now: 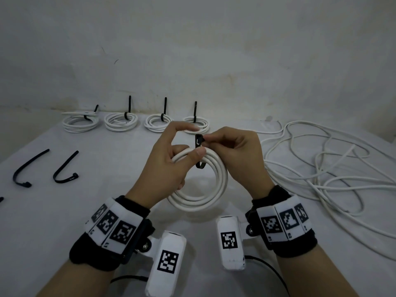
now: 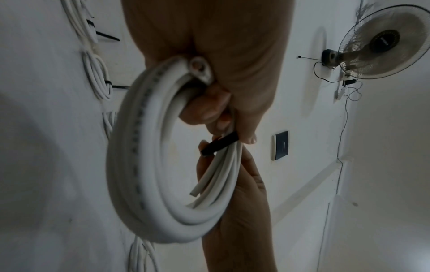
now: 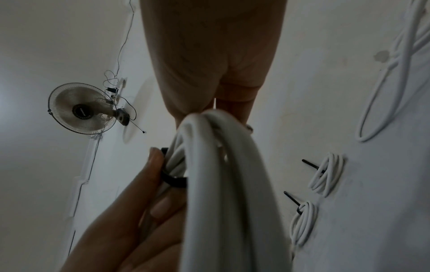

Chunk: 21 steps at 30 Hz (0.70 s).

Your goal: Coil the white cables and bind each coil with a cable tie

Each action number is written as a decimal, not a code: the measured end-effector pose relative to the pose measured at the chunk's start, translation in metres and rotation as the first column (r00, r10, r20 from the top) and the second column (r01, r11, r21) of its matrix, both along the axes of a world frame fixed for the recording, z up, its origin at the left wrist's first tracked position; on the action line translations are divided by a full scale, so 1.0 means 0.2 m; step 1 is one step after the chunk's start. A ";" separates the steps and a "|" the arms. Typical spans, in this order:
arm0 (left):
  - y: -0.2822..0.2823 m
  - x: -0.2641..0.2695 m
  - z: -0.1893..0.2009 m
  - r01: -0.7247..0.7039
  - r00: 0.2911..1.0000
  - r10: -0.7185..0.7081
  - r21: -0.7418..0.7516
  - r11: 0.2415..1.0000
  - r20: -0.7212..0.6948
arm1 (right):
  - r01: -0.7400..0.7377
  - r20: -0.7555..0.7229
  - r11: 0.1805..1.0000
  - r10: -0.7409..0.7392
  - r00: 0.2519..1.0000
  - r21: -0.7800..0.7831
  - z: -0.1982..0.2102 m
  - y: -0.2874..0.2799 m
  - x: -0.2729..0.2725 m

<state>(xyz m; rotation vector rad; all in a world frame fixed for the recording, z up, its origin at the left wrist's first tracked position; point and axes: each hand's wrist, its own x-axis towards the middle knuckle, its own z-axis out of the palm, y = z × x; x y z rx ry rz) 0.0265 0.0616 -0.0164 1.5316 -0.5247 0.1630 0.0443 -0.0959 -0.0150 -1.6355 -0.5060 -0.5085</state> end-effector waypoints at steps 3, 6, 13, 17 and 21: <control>-0.01 -0.02 0.01 -0.011 0.999 0.011 0.008 1.000 0.041 | 0.008 0.008 1.000 -0.008 1.000 0.001 0.01 0.00 0.00; -0.01 -0.02 0.01 -0.042 0.998 0.040 0.028 0.999 0.042 | 0.021 0.015 1.000 -0.021 1.000 -0.013 0.00 0.00 0.01; -0.02 -0.03 0.01 -0.051 0.999 0.050 0.026 0.998 0.015 | -0.024 0.011 1.000 0.024 1.000 0.002 0.03 0.01 -0.04; -0.01 -0.03 0.03 -0.042 0.999 0.042 0.010 0.999 0.018 | -0.035 0.032 0.997 0.038 0.999 -0.063 0.07 0.01 -0.06; 0.00 -0.02 0.02 -0.057 0.998 0.058 0.063 0.996 -0.005 | 0.080 0.103 0.974 -0.060 0.993 -0.210 0.06 0.02 -0.06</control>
